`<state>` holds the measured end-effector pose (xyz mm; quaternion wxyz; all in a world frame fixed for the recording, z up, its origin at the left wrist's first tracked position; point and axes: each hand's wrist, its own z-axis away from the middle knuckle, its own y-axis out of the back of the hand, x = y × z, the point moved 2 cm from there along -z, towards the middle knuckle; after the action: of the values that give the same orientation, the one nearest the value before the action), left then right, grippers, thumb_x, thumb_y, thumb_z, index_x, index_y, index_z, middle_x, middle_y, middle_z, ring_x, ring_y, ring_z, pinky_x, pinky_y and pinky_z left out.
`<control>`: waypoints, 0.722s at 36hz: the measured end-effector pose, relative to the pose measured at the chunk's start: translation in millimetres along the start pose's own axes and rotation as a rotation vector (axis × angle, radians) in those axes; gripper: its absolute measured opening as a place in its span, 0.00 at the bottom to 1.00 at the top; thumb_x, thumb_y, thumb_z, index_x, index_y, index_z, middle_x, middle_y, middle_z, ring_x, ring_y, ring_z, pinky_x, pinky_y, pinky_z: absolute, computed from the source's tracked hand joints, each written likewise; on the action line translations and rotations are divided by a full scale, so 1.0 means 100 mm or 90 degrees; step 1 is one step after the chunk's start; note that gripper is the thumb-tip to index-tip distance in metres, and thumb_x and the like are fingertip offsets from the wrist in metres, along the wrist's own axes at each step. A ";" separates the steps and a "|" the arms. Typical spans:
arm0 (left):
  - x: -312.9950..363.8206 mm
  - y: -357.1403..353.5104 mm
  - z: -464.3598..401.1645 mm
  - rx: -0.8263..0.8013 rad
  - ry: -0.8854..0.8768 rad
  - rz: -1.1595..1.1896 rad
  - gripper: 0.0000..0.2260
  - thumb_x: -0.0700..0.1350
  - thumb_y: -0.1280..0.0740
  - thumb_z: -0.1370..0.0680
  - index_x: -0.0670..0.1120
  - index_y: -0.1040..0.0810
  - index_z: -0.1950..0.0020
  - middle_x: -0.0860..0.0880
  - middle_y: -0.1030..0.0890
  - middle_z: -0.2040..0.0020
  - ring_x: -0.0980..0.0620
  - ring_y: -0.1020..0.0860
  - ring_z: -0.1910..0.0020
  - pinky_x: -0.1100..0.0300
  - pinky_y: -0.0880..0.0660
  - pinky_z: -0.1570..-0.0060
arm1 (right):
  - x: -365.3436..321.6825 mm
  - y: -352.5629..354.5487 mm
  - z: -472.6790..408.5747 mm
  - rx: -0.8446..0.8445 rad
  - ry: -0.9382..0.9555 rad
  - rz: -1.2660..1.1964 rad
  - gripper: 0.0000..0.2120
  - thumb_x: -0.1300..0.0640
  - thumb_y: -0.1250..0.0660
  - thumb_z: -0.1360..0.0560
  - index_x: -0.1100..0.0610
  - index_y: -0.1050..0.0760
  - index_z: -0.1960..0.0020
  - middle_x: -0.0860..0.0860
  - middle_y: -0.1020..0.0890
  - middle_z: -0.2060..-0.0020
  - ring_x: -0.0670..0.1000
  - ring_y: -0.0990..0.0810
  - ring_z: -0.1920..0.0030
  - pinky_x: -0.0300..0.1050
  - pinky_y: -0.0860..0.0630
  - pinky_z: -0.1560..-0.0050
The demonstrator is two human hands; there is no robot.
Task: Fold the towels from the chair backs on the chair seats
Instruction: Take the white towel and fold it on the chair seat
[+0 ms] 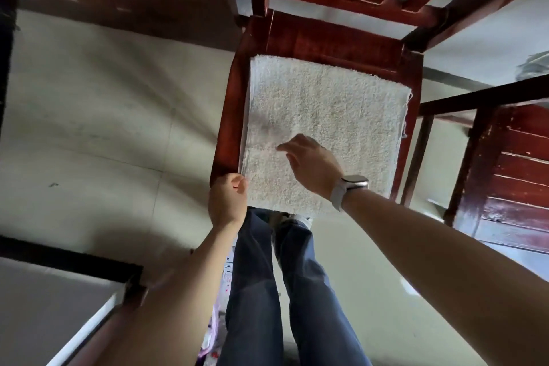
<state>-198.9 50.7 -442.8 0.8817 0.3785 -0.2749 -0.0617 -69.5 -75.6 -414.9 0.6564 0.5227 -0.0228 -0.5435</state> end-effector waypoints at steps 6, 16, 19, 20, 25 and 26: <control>-0.06 -0.08 -0.02 0.043 0.011 0.030 0.06 0.44 0.34 0.25 0.42 0.20 0.55 0.43 0.20 0.55 0.44 0.22 0.56 0.56 0.29 0.59 | -0.32 -0.09 -0.70 -0.041 0.128 0.198 0.19 0.61 0.44 0.22 0.48 0.32 0.33 0.54 0.29 0.40 0.54 0.31 0.40 0.49 0.25 0.48; -0.10 -0.13 -0.12 0.019 0.082 0.119 0.08 0.47 0.33 0.26 0.43 0.21 0.54 0.44 0.19 0.54 0.47 0.22 0.54 0.52 0.25 0.56 | -0.38 -0.19 -1.06 -0.106 0.139 0.364 0.18 0.63 0.43 0.24 0.58 0.33 0.34 0.60 0.35 0.33 0.57 0.39 0.30 0.50 0.25 0.49; -0.09 -0.12 -0.16 0.005 0.105 0.110 0.08 0.47 0.34 0.26 0.43 0.20 0.53 0.44 0.20 0.53 0.45 0.22 0.54 0.49 0.25 0.54 | -0.40 -0.16 -1.08 -0.104 0.146 0.360 0.16 0.61 0.44 0.22 0.57 0.32 0.35 0.57 0.33 0.34 0.55 0.36 0.32 0.48 0.25 0.52; -0.08 -0.11 -0.17 -0.001 0.108 0.107 0.08 0.46 0.35 0.26 0.43 0.20 0.53 0.44 0.20 0.53 0.44 0.22 0.54 0.49 0.25 0.54 | -0.41 -0.14 -1.07 -0.097 0.153 0.351 0.14 0.61 0.44 0.22 0.57 0.31 0.37 0.56 0.31 0.36 0.55 0.34 0.35 0.49 0.25 0.54; -0.08 -0.05 -0.12 0.005 0.108 0.127 0.07 0.45 0.35 0.27 0.41 0.22 0.60 0.43 0.20 0.60 0.44 0.22 0.60 0.53 0.27 0.60 | -0.49 -0.07 -0.96 -0.053 0.192 0.294 0.10 0.64 0.43 0.24 0.59 0.26 0.46 0.55 0.25 0.48 0.55 0.27 0.47 0.50 0.26 0.59; -0.09 -0.03 -0.11 0.016 0.112 0.142 0.06 0.44 0.35 0.28 0.42 0.22 0.60 0.44 0.20 0.60 0.45 0.22 0.60 0.54 0.27 0.60 | -0.50 -0.07 -0.96 -0.049 0.199 0.288 0.10 0.65 0.43 0.24 0.59 0.26 0.46 0.55 0.25 0.48 0.55 0.27 0.48 0.50 0.25 0.60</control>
<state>-200.4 58.2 -454.7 0.8990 0.3607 -0.2373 0.0734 -37.7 25.8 -436.1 0.7761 0.5562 -0.0167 -0.2966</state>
